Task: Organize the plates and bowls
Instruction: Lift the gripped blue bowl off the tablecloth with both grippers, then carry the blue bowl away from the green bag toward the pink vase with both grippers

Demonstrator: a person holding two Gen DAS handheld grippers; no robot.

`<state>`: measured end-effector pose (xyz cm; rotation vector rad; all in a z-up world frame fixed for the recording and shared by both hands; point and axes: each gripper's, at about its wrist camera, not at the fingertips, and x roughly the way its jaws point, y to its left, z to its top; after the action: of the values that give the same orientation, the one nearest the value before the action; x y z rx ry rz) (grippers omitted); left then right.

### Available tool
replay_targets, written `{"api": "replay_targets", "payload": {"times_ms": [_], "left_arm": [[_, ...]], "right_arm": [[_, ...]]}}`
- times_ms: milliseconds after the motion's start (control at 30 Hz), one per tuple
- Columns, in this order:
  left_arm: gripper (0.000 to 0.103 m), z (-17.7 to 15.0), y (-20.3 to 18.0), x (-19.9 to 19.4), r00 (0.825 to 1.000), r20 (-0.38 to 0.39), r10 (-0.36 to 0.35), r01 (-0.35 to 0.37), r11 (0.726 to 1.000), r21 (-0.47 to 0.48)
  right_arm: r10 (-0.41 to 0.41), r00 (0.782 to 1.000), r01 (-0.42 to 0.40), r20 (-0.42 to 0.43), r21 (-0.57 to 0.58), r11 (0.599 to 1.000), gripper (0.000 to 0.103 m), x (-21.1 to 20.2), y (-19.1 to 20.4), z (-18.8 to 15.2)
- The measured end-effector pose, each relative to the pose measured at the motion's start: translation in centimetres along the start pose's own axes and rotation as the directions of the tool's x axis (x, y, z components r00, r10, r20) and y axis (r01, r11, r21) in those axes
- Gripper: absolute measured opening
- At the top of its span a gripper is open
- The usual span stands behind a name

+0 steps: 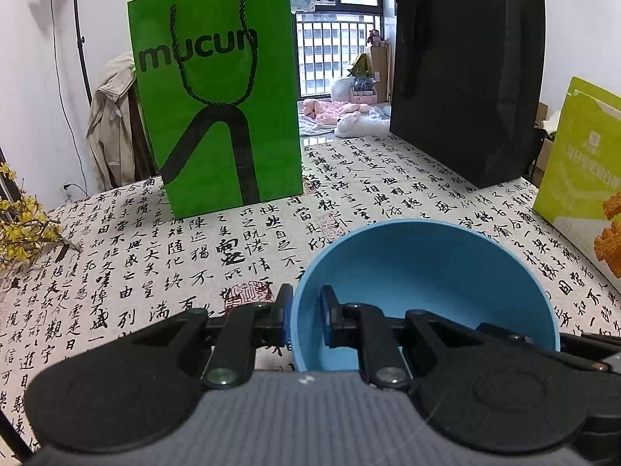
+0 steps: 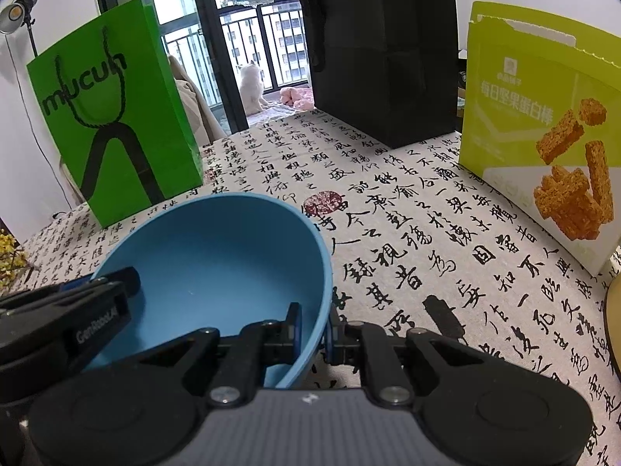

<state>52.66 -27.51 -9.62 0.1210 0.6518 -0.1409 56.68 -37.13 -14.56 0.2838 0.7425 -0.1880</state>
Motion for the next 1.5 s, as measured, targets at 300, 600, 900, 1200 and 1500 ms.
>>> {"api": "replay_targets", "payload": {"times_ms": [300,600,900,1200,1500], "left_arm": [[0.015,0.1,0.4,-1.3,1.000,0.026,0.001,-0.001,1.000,-0.011],[0.015,0.3,1.0,-3.2,0.998,0.057,0.014,-0.013,1.000,-0.025],[0.015,0.5,3.0,-5.0,0.996,0.082,0.032,-0.028,0.998,-0.049],[0.015,0.5,4.8,-6.5,0.994,0.097,0.049,-0.043,0.997,-0.063],[0.015,0.4,6.2,-8.1,0.992,0.112,0.054,-0.045,0.996,-0.076]], "right_arm": [[0.024,0.999,-0.024,0.033,0.009,1.000,0.011,-1.3,0.1,0.2],[0.046,0.997,-0.046,0.059,-0.002,0.999,0.011,-2.5,0.7,0.2],[0.081,0.994,-0.080,0.071,-0.027,0.996,0.011,-3.7,2.5,0.2],[0.098,0.992,-0.095,0.076,-0.043,0.995,0.011,-4.8,4.3,0.0],[0.106,0.991,-0.101,0.084,-0.059,0.993,0.011,-5.8,5.5,0.0]]}}
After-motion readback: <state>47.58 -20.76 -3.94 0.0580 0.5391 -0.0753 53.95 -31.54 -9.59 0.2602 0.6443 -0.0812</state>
